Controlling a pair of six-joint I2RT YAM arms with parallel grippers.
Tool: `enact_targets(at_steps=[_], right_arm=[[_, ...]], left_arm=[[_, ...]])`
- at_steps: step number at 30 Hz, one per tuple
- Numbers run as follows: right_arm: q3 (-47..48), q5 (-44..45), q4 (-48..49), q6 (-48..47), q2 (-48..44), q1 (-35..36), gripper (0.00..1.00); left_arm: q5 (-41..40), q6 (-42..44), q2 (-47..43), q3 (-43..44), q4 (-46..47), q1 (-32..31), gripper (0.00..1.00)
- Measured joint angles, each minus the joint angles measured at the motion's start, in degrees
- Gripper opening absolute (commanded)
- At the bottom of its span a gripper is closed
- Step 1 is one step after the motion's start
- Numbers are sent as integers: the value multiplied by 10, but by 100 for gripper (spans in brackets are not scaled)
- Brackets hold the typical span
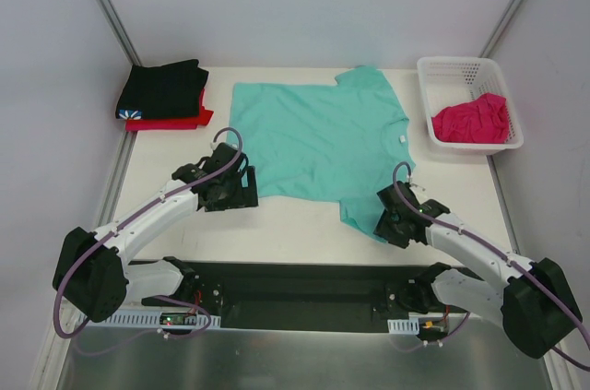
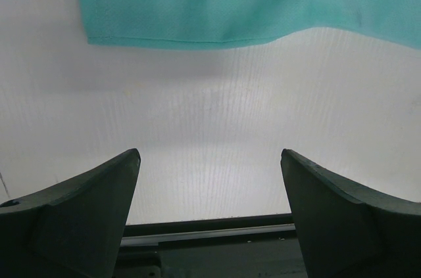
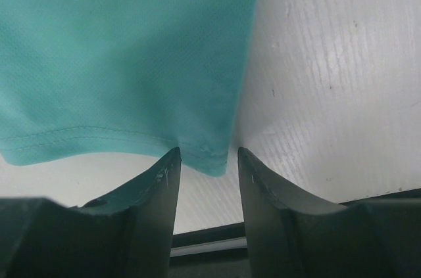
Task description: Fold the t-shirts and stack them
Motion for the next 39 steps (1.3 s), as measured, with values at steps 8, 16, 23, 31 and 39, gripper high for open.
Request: enact_targets(at_steps=[8, 16, 23, 31, 39], right_arm=[[-9, 8, 3, 5, 1, 1, 30], [-11, 18, -1, 6, 2, 1, 10], [-11, 20, -1, 7, 0, 1, 8], [-10, 25, -13, 5, -19, 2, 8], [-9, 24, -18, 1, -21, 2, 8]], left_arm=[[0, 0, 0, 0, 0, 0, 89], [-4, -1, -2, 0, 0, 0, 92], [-14, -24, -30, -4, 1, 25, 92], [-14, -42, -41, -39, 24, 97, 76], [-15, -74, -24, -76, 79, 125, 57]])
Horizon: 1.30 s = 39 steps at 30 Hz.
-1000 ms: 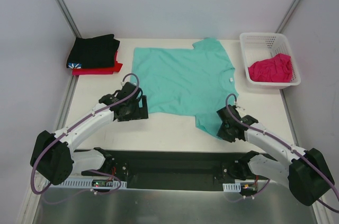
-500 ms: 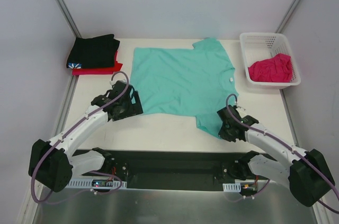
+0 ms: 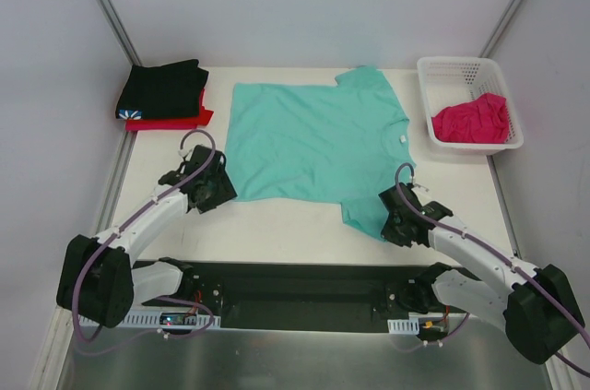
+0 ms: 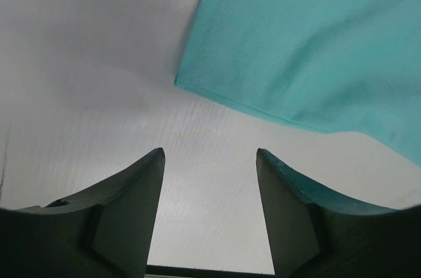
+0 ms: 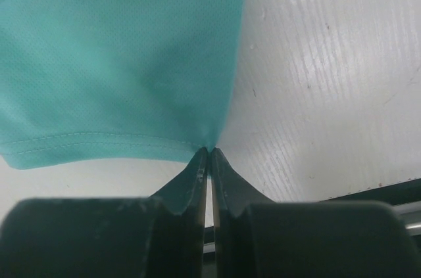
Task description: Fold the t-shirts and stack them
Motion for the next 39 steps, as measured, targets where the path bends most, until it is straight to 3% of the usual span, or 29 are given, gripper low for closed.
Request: enact_targets(at_steps=[7, 16, 25, 39], right_arm=[[10, 0, -3, -6, 0, 0, 8], [11, -1, -5, -14, -1, 0, 8], [20, -4, -8, -22, -7, 0, 8], [36, -6, -21, -31, -19, 0, 8]], left_arm=[[-17, -33, 20, -31, 38, 0, 52], [-79, -71, 9, -57, 60, 0, 38], [-122, -97, 12, -57, 83, 0, 42], [-122, -117, 111, -32, 130, 0, 45]])
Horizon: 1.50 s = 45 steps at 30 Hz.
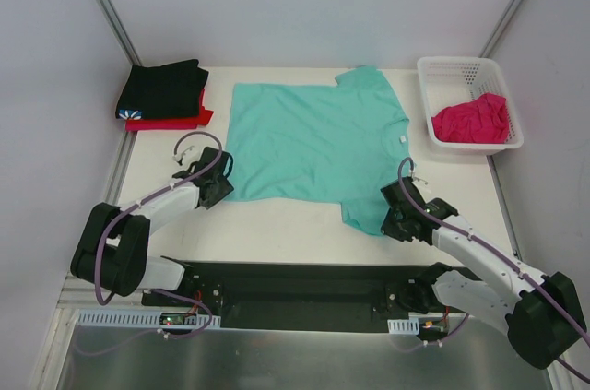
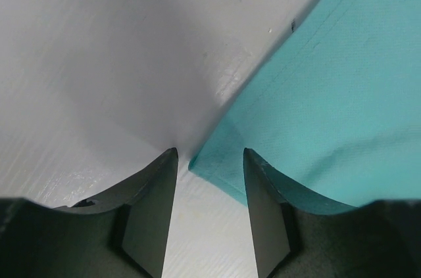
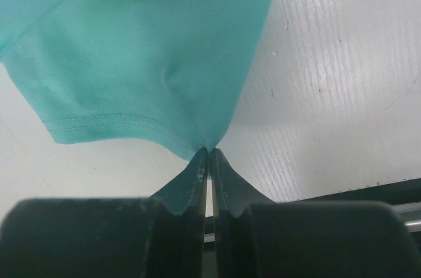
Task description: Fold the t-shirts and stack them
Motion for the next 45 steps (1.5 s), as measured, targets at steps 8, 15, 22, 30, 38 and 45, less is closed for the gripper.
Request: enact_targets(at_steps=[8, 15, 22, 30, 38, 45], right_arm=[[3, -4, -3, -1, -4, 0, 8], [3, -6, -3, -1, -5, 0, 8], [13, 0, -18, -6, -5, 0, 8], [71, 48, -56, -28, -11, 0, 8], [92, 81, -79, -45, -12, -10, 8], [116, 96, -91, -84, -18, -70, 8]], left_arm=[[6, -3, 21, 14, 13, 0, 16], [18, -5, 14, 6, 15, 0, 0], [30, 2, -47, -13, -9, 0, 0], [35, 24, -193, -13, -82, 0, 0], [32, 42, -256, -7, -154, 0, 0], [27, 46, -267, -7, -179, 0, 0]])
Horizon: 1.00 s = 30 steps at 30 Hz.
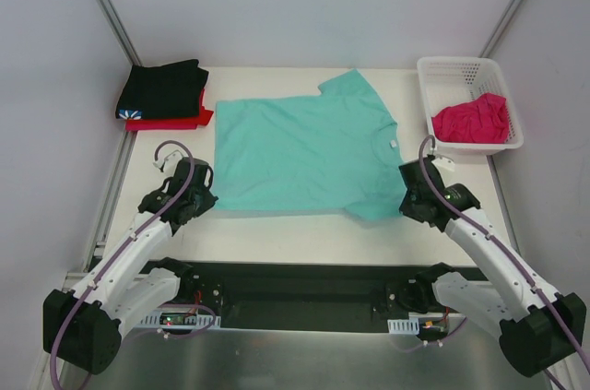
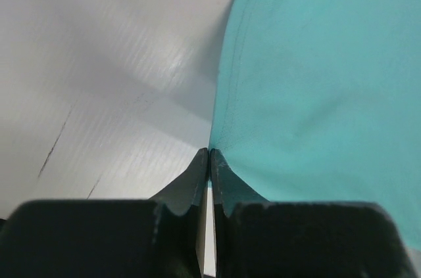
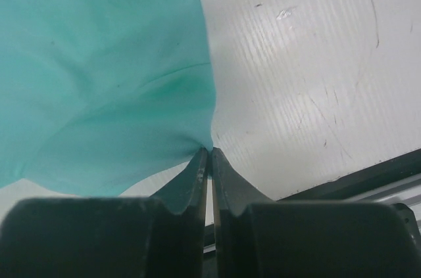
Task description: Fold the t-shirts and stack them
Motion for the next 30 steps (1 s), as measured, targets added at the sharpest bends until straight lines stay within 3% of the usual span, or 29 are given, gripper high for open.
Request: enact_targets(at_steps=[9, 30], right_arm=[[79, -4, 8, -52, 48, -53, 7], [205, -21, 46, -114, 200, -83, 5]], left_arm=[[-7, 1, 1, 0, -3, 0, 0], [-23, 13, 55, 35, -9, 5, 0]])
